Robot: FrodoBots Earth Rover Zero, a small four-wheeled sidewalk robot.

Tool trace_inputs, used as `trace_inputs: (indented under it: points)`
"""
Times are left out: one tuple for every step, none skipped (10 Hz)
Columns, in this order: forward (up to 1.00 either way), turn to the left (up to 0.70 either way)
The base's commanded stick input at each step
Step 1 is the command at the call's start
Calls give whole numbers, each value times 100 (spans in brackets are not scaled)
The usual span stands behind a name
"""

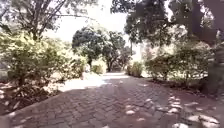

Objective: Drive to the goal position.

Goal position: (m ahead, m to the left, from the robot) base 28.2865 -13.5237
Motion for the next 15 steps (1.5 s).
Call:
trace_inputs:
  points:
    - [70, 0]
    - [70, 0]
    - [70, 0]
    - [70, 0]
    - [70, 0]
    - [70, 0]
    - [70, 0]
    - [70, 0]
    - [70, 0]
    - [70, 0]
    - [70, 0]
    - [70, 0]
    - [70, 0]
    - [70, 0]
    - [70, 0]
